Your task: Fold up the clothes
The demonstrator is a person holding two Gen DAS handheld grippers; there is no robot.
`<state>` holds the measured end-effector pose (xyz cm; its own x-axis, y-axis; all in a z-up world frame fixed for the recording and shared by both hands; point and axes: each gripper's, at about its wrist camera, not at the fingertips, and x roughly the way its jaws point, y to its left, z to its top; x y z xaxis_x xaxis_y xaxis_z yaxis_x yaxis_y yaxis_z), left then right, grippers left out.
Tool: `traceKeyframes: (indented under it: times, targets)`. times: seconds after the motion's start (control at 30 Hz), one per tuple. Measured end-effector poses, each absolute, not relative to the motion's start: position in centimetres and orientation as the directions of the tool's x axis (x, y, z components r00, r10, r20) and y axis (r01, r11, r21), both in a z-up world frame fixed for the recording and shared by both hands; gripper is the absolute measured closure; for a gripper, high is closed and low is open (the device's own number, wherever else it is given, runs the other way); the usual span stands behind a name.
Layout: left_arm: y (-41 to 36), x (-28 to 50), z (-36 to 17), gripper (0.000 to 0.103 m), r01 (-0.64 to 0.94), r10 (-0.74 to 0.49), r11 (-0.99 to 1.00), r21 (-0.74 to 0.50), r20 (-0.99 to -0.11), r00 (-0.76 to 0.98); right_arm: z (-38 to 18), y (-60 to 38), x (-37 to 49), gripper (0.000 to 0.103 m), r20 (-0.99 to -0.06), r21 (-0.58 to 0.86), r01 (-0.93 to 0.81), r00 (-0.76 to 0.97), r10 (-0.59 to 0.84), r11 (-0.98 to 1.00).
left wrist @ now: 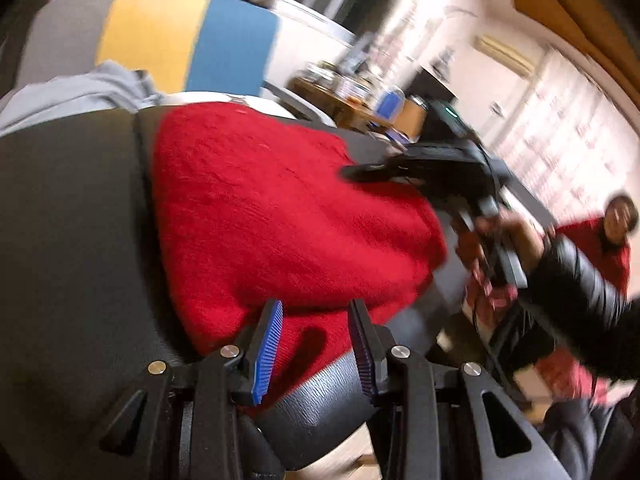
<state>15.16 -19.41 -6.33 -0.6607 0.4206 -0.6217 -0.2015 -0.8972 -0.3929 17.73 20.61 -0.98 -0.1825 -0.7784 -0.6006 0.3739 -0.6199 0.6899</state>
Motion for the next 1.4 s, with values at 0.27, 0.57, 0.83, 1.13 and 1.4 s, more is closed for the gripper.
traceKeyframes:
  times: [0.27, 0.57, 0.83, 1.13, 1.4]
  targets:
    - [-16.3, 14.8, -7.5, 0.069, -0.438, 0.396, -0.884, -0.16, -0.753, -0.525, 5.6, 17.8, 18.5, 0.091, -0.658, 0.499, 0.503, -0.31, -0.686, -0.705]
    - [-16.9, 15.5, -7.1, 0.069, -0.557, 0.397, -0.82, -0.129, -0.83, -0.392, -0.9, 20.7, 14.6, 0.098, -0.866, 0.209, 0.386, -0.353, -0.353, -0.899]
    - [-22.5, 14.1, -4.2, 0.07, -0.41, 0.614, -0.788, -0.459, -0.638, -0.465, 1.3, 25.4, 18.0, 0.08, -0.709, 0.483, 0.43, -0.319, -0.629, -0.763]
    - [-25.7, 7.0, -3.5, 0.07, -0.252, 0.603, -0.754, -0.607, -0.485, -0.634, 1.7, 20.0, 24.0, 0.007, -0.629, 0.594, 0.655, 0.015, -0.778, -0.468]
    - [-20.6, -1.1, -4.1, 0.071, -0.305, 0.565, -0.822, -0.482, -0.622, -0.541, -1.8, 15.0, 21.7, 0.001, -0.472, 0.81, 0.559, 0.443, -0.763, -0.176]
